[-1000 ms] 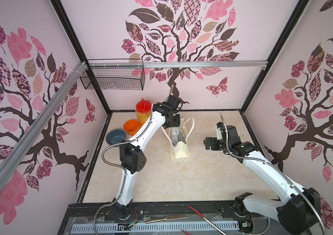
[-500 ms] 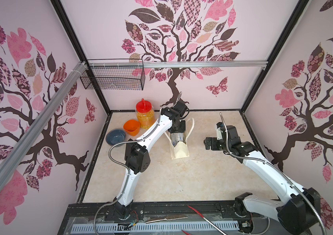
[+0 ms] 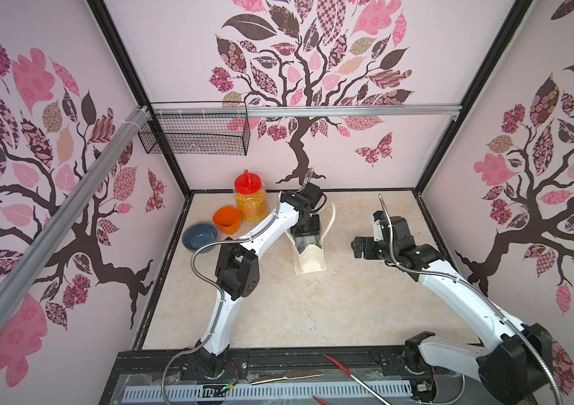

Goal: Put the compass set into the canvas bag
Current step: Place the compass set in the canvas bag.

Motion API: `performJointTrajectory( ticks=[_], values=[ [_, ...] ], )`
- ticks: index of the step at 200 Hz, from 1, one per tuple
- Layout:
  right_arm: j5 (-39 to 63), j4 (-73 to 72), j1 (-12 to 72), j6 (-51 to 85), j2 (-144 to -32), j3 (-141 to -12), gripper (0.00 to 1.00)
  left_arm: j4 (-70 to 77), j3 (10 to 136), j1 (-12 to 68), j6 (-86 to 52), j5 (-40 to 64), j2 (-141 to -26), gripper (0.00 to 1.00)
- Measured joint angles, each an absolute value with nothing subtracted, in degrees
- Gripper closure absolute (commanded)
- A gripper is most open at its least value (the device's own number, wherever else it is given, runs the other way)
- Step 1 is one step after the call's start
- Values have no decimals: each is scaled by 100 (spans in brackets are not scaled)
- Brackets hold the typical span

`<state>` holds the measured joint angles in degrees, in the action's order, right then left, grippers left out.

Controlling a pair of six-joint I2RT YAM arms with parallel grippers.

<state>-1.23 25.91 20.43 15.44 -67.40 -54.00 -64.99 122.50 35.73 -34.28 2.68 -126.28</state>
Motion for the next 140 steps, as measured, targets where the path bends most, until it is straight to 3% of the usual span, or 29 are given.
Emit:
performJointTrajectory(
  ticks=[18,80,140],
  values=[
    [-123,2591,2043,1544,-6740,-5393,0,-6471,12250,3577,-3463,294,-12628,34],
    [-130,2591,2043,1540,-6740,-5393,0,-6357,12237,3577,-3435,246,-12405,33],
    [-329,2716,2043,1409,-6740,-5494,0,-5356,11128,3566,-2947,-123,-10530,30]
  ],
)
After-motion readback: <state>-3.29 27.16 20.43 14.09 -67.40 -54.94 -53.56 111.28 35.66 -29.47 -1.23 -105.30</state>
